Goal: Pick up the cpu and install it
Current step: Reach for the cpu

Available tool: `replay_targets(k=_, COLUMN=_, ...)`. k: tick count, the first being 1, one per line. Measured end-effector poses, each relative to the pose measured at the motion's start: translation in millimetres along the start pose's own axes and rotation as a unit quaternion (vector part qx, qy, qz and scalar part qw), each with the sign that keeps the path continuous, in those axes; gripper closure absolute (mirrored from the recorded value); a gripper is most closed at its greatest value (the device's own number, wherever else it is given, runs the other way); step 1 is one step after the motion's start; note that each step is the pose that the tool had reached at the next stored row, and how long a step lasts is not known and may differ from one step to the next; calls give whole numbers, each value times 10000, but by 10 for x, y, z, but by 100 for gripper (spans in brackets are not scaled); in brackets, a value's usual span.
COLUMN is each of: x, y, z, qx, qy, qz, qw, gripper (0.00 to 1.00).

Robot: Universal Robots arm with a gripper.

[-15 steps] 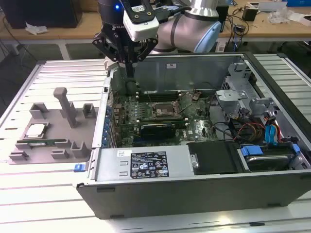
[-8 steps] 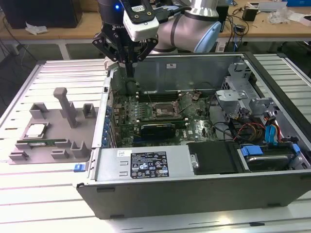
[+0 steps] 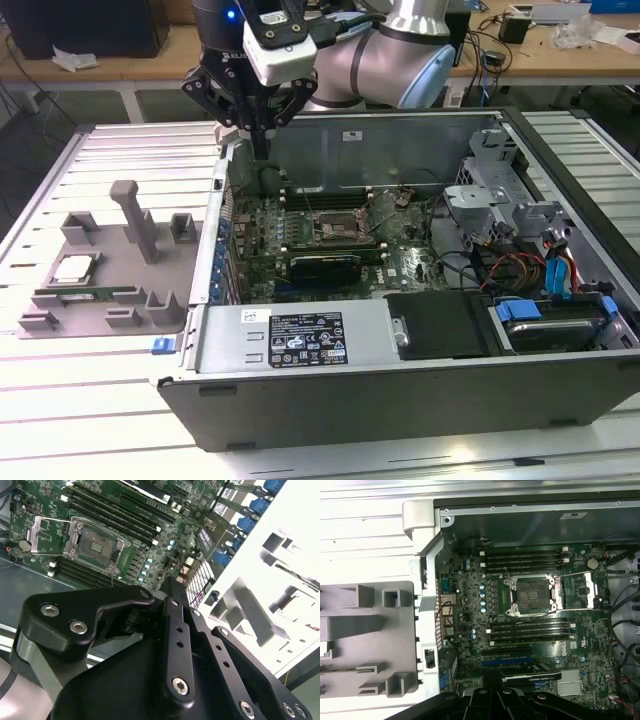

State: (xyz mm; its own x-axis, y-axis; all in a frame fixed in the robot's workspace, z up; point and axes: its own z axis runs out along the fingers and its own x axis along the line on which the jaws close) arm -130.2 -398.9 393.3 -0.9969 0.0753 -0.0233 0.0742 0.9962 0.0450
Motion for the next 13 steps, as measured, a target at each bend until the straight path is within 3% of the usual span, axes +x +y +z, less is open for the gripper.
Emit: replay_targets(k=13, x=254, y=-19, z=-6, qx=0, qy=0, qz=0, qw=10000, gripper=89)
